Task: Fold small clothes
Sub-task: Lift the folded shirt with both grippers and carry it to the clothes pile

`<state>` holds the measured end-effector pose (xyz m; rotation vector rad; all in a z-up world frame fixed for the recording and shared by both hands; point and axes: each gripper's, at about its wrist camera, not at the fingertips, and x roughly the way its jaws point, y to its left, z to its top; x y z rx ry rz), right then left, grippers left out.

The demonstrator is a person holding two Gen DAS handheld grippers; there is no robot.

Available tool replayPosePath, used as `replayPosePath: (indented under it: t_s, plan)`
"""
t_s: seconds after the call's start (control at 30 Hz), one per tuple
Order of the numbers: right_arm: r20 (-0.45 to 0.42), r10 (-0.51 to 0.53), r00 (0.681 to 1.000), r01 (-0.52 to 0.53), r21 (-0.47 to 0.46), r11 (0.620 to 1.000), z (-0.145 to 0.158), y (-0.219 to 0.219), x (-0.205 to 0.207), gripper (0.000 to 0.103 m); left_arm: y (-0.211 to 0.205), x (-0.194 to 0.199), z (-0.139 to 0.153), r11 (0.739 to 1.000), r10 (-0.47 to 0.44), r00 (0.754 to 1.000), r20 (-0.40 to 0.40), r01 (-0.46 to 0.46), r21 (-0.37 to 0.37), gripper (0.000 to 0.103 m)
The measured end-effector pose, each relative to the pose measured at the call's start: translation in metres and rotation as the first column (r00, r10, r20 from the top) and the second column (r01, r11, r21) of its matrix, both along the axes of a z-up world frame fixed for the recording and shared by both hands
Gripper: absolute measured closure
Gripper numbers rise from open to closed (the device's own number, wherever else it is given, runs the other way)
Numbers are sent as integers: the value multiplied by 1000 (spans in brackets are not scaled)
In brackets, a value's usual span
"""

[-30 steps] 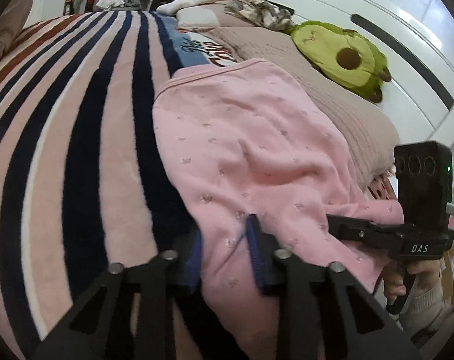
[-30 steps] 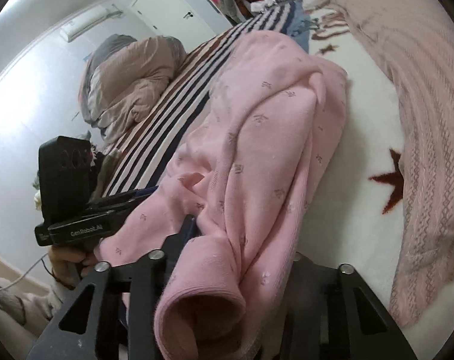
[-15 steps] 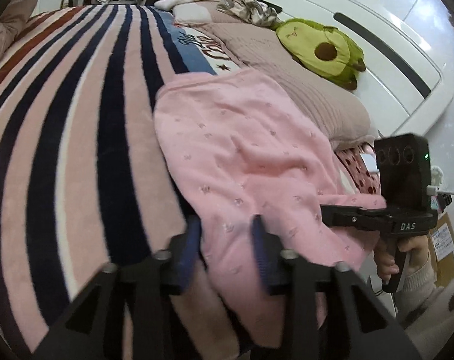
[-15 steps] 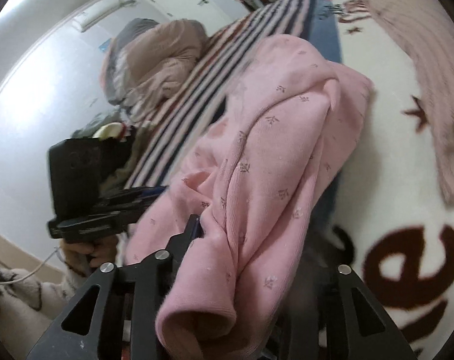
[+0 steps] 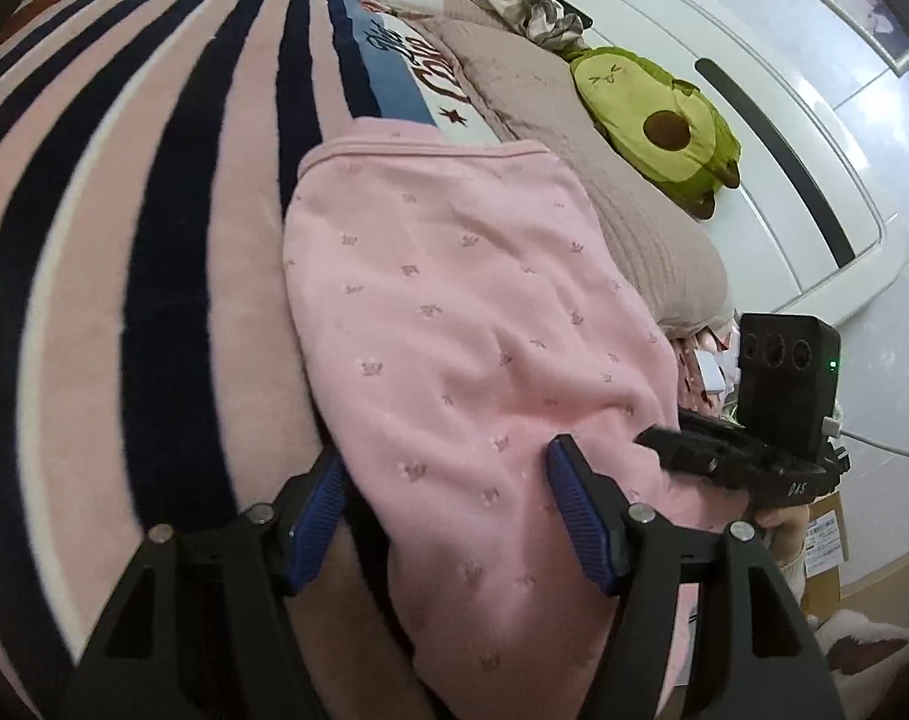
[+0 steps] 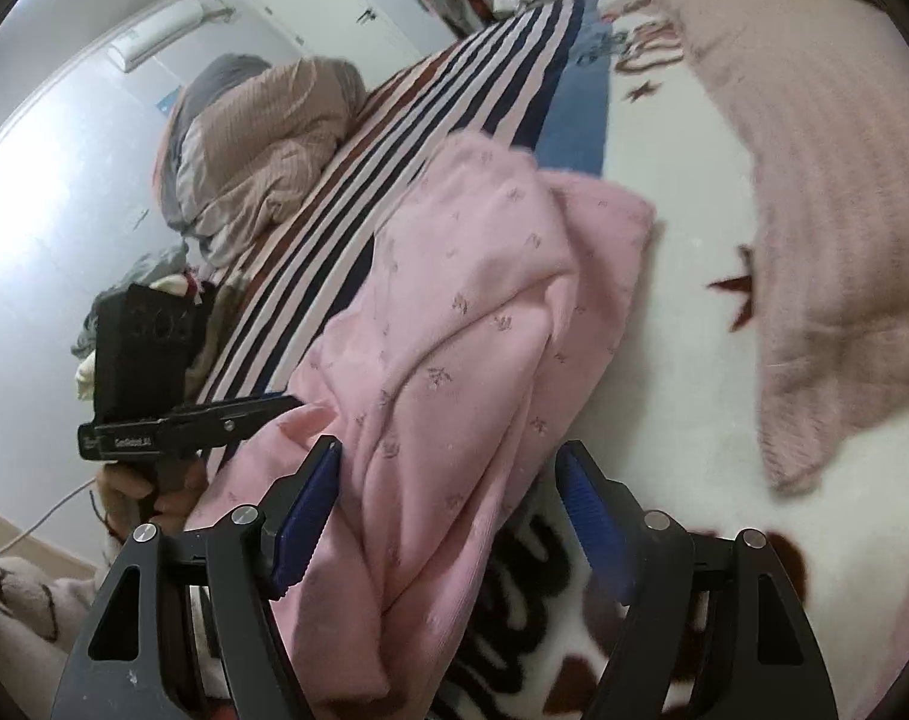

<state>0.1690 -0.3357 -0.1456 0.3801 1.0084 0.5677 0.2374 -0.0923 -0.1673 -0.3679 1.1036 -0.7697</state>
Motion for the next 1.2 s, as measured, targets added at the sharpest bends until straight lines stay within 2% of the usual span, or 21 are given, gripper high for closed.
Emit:
replayPosePath:
  t_s: [0.07,0.13,0.17,0.23,0.3,0.43,0.57,0.77,0.93,1.03,1.17,1.2]
  plan:
    - [-28,36,999,-36,28,999,-9,3,5,34,-4,2,-1,1000,-2,1000,3,2,4,44]
    - [-48,62,997,-59,71,996,-18,10,11,40,-9,5,-1,1000,-6,1000,4,6,18,62]
    - [-50,74,996,-69,87,994,-21,12,13,43,-13,6,-1,999,-8,1000,12,7,32,65]
    - [-56,96,994,-89,122,989,-24,15,17,61,-17,5,2,998,-17,999,34,15,55,79]
    - [-61,108,992,-98,148,984,-26,18,19,67,-21,4,7,996,-22,998,65,16,87,85]
    - [-15,118,993,-115,117,986,-12,23,16,75,-21,-1,23,993,-26,991,128,11,118,90]
    - [37,114,993,-118,105,987,11,30,11,78,-8,-12,49,993,-19,979,203,-6,122,90]
    - [129,145,981,-157,88,984,55,61,1,80,37,-33,102,991,28,943,332,-69,113,90]
    - [229,199,953,-220,70,973,99,109,-10,80,93,-56,152,982,90,892,444,-153,108,90]
    - [287,241,927,-270,64,961,124,149,-15,80,136,-72,185,968,139,847,514,-225,109,90]
    - [380,314,870,-358,49,932,164,215,-22,80,198,-99,232,928,212,756,620,-354,114,90]
    - [405,335,851,-384,44,922,175,232,-22,80,210,-103,240,920,223,740,635,-375,115,90]
